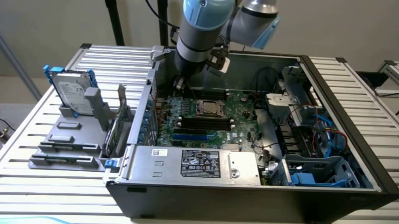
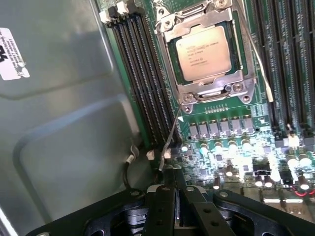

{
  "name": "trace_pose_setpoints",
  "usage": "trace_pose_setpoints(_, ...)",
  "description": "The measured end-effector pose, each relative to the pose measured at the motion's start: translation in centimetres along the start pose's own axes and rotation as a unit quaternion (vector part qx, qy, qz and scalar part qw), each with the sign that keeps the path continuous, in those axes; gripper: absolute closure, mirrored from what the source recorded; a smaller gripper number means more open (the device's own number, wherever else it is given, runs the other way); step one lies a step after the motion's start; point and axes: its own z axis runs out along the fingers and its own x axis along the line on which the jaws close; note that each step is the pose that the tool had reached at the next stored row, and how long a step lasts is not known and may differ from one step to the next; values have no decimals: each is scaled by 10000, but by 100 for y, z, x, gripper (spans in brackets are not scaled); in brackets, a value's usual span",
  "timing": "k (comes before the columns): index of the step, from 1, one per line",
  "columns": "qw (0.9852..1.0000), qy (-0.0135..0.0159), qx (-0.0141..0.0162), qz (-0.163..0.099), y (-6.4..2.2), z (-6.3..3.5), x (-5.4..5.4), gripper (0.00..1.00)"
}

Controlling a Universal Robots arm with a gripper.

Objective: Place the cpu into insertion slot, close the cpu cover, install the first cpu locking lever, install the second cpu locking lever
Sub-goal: 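Install the first cpu locking lever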

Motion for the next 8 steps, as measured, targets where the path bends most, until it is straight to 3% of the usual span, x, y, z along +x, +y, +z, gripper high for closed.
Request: trace_pose_setpoints(8, 9990, 124, -156, 395, 1, 0, 2, 89)
